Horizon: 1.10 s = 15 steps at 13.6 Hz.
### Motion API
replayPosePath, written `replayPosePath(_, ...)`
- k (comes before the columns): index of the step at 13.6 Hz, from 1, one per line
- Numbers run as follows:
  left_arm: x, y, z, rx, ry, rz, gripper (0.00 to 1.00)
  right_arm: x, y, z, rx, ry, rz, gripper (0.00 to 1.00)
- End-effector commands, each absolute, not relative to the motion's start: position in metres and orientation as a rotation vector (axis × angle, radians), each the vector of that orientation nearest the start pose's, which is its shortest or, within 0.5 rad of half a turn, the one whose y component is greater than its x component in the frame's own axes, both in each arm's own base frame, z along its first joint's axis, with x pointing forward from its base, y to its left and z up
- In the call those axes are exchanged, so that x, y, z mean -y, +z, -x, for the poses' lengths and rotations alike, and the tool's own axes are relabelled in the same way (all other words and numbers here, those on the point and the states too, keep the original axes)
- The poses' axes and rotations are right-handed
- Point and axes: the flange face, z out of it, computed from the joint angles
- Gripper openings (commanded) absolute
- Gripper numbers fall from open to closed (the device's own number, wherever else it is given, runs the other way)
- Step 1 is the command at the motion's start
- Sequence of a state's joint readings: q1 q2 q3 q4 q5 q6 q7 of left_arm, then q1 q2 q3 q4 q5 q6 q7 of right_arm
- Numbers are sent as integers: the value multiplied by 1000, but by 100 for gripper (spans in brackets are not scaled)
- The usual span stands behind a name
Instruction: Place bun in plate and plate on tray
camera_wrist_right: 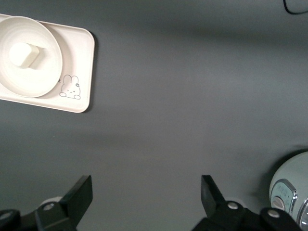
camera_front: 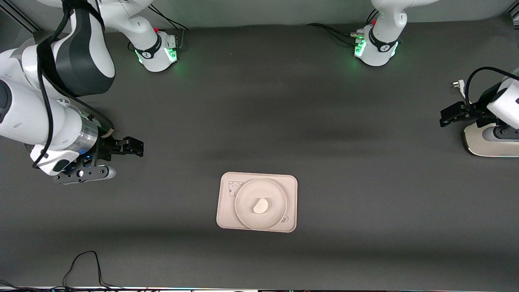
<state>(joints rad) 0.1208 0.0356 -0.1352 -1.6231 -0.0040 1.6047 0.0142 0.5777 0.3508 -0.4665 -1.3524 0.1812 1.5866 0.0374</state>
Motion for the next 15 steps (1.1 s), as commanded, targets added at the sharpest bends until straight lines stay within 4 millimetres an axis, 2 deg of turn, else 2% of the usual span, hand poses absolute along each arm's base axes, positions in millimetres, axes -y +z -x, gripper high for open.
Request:
replayPosePath(1,8,590,-564,-19,74,3146,100,-120,544,-621,143,113,3103,100)
replayPosePath(4,5,586,-565,-16,78,3127,100,-68,554,-595,85,109,3063,100)
replayPosePath(5,4,586,-565,-19,78,3123,100,-61,559,-580,94,93,3082,100)
replayPosePath(7,3,585,-565,-16,88,3123,100,-53,562,-557,97,70,3095,100)
replayPosePath(8,2,585,-565,-14,88,3122,100,-52,562,-555,95,77,3095,100)
replayPosePath(9,2,584,-565,-14,85,3120,100,-40,564,-555,63,76,3095,100)
replayPosePath(10,2,583,-566,-17,88,3119,100,-36,567,-553,53,74,3094,100)
replayPosePath(15,-2,585,-567,-3,71,3120,100,-31,577,-544,44,112,3093,100)
